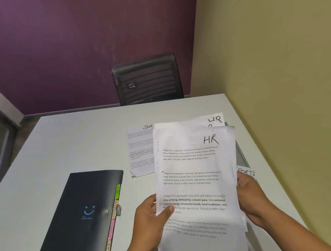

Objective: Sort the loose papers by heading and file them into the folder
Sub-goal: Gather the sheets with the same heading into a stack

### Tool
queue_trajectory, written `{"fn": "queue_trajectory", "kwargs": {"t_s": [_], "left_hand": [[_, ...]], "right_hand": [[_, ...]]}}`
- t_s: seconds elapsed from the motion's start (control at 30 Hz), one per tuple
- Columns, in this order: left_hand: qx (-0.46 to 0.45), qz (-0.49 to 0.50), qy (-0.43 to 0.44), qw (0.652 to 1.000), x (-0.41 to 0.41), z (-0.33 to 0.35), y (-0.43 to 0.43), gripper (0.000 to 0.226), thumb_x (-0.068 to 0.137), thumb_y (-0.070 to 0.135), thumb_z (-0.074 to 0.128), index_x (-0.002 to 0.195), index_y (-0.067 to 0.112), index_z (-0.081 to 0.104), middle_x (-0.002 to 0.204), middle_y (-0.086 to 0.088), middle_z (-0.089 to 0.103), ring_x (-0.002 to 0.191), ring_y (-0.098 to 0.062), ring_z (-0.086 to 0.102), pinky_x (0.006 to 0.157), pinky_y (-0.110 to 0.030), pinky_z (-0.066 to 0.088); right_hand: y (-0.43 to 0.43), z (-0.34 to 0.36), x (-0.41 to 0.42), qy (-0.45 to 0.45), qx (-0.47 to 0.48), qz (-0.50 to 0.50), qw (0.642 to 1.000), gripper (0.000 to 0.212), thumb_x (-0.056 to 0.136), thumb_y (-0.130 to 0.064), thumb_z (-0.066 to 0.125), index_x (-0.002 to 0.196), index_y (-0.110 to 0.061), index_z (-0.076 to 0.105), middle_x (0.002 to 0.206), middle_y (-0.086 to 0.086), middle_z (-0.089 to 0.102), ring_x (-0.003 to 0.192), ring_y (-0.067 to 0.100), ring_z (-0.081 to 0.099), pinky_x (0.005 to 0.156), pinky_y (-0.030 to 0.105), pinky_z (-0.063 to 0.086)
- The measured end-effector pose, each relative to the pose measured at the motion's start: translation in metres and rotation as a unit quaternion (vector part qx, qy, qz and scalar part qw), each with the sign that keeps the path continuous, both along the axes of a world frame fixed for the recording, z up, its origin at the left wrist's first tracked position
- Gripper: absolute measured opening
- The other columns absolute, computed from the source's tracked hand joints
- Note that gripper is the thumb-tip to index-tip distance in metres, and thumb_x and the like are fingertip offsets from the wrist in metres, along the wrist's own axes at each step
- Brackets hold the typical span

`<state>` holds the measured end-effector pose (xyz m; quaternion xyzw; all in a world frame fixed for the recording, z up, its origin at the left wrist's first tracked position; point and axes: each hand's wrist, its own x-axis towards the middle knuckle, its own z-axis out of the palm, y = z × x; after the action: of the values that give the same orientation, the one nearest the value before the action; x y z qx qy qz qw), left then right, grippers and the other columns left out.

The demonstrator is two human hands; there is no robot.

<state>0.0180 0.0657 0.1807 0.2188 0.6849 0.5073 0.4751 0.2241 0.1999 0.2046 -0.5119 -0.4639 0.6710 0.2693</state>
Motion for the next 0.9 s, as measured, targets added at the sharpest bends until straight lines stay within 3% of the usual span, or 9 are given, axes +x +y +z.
{"fn": "queue_trajectory", "kwargs": {"t_s": [0.1, 0.17, 0.27, 0.37, 0.47, 0.53, 0.67, 0.8, 0.9], "left_hand": [[0.002, 0.006, -0.011, 1.0, 0.0, -0.003, 0.0, 0.03, 0.085, -0.004, 0.071, 0.106, 0.017, 0.068, 0.095, 0.0, 0.079, 0.088, -0.017, 0.075, 0.077, -0.035, 0.06], [0.005, 0.013, -0.025, 1.0, 0.001, -0.006, 0.0, 0.033, 0.083, -0.006, 0.071, 0.109, 0.014, 0.067, 0.096, -0.004, 0.079, 0.09, -0.022, 0.075, 0.079, -0.041, 0.06], [0.015, 0.023, -0.041, 0.999, 0.001, -0.011, -0.001, 0.033, 0.082, -0.01, 0.071, 0.108, 0.011, 0.067, 0.095, -0.009, 0.078, 0.088, -0.026, 0.075, 0.072, -0.037, 0.061], [0.022, 0.021, -0.033, 0.999, 0.001, -0.012, 0.0, 0.029, 0.083, -0.009, 0.07, 0.106, 0.007, 0.069, 0.092, -0.008, 0.079, 0.086, -0.026, 0.076, 0.068, -0.034, 0.06], [0.03, 0.037, -0.025, 0.999, 0.002, -0.01, 0.002, 0.022, 0.085, -0.006, 0.07, 0.1, 0.01, 0.072, 0.089, -0.003, 0.079, 0.08, -0.021, 0.076, 0.061, -0.028, 0.059], [0.035, 0.048, -0.018, 0.998, 0.003, -0.01, 0.004, 0.021, 0.086, -0.002, 0.07, 0.098, 0.015, 0.073, 0.09, 0.0, 0.079, 0.079, -0.018, 0.076, 0.06, -0.027, 0.059], [0.049, 0.052, 0.007, 0.997, 0.005, -0.013, 0.007, 0.015, 0.09, 0.007, 0.068, 0.098, 0.019, 0.074, 0.09, 0.006, 0.079, 0.081, -0.015, 0.076, 0.064, -0.027, 0.06], [0.056, 0.03, 0.053, 0.997, -0.003, -0.021, 0.011, 0.016, 0.087, 0.007, 0.071, 0.1, 0.016, 0.075, 0.093, 0.003, 0.079, 0.09, -0.02, 0.074, 0.076, -0.036, 0.061], [0.061, 0.018, 0.052, 0.997, -0.01, -0.021, 0.02, 0.024, 0.087, -0.001, 0.069, 0.102, 0.018, 0.074, 0.098, 0.003, 0.078, 0.095, -0.017, 0.074, 0.08, -0.035, 0.061]], "right_hand": [[0.005, -0.006, -0.002, -0.007, 0.0, -0.004, 1.0, 0.03, 0.087, -0.019, 0.072, 0.1, 0.007, 0.065, 0.099, 0.025, 0.074, 0.079, 0.029, 0.07, 0.081, 0.052, 0.057], [0.008, -0.007, -0.003, -0.02, 0.011, -0.003, 1.0, 0.036, 0.084, -0.024, 0.074, 0.1, 0.007, 0.065, 0.099, 0.025, 0.074, 0.082, 0.031, 0.07, 0.087, 0.056, 0.054], [0.011, -0.011, -0.001, -0.01, 0.025, 0.001, 1.0, 0.014, 0.088, -0.004, 0.071, 0.101, -0.002, 0.073, 0.096, 0.017, 0.077, 0.087, 0.035, 0.074, 0.076, 0.047, 0.062], [0.01, -0.011, 0.0, 0.014, 0.035, -0.002, 0.999, 0.015, 0.087, 0.002, 0.069, 0.1, -0.003, 0.074, 0.095, 0.018, 0.077, 0.078, 0.03, 0.075, 0.06, 0.032, 0.059], [0.008, -0.01, -0.002, 0.068, -0.018, -0.027, 0.997, 0.026, 0.099, -0.025, 0.057, 0.108, -0.005, 0.072, 0.103, 0.016, 0.076, 0.096, 0.036, 0.073, 0.081, 0.048, 0.06], [0.005, -0.011, -0.002, 0.098, -0.059, -0.04, 0.993, 0.034, 0.102, -0.034, 0.047, 0.112, -0.012, 0.071, 0.106, 0.011, 0.077, 0.101, 0.031, 0.073, 0.085, 0.046, 0.06], [-0.002, -0.021, -0.001, 0.008, 0.017, 0.022, 1.0, 0.025, 0.091, -0.013, 0.067, 0.116, -0.012, 0.07, 0.11, 0.009, 0.076, 0.096, 0.023, 0.075, 0.09, 0.045, 0.057], [-0.002, -0.022, -0.002, -0.044, 0.072, 0.021, 0.996, 0.02, 0.089, -0.001, 0.068, 0.105, -0.012, 0.073, 0.089, 0.007, 0.077, 0.055, 0.003, 0.069, 0.049, 0.014, 0.05], [0.004, -0.029, -0.004, -0.048, 0.11, 0.017, 0.993, 0.024, 0.085, -0.001, 0.073, 0.104, -0.016, 0.074, 0.095, -0.002, 0.079, 0.082, 0.011, 0.076, 0.067, 0.021, 0.059]]}}
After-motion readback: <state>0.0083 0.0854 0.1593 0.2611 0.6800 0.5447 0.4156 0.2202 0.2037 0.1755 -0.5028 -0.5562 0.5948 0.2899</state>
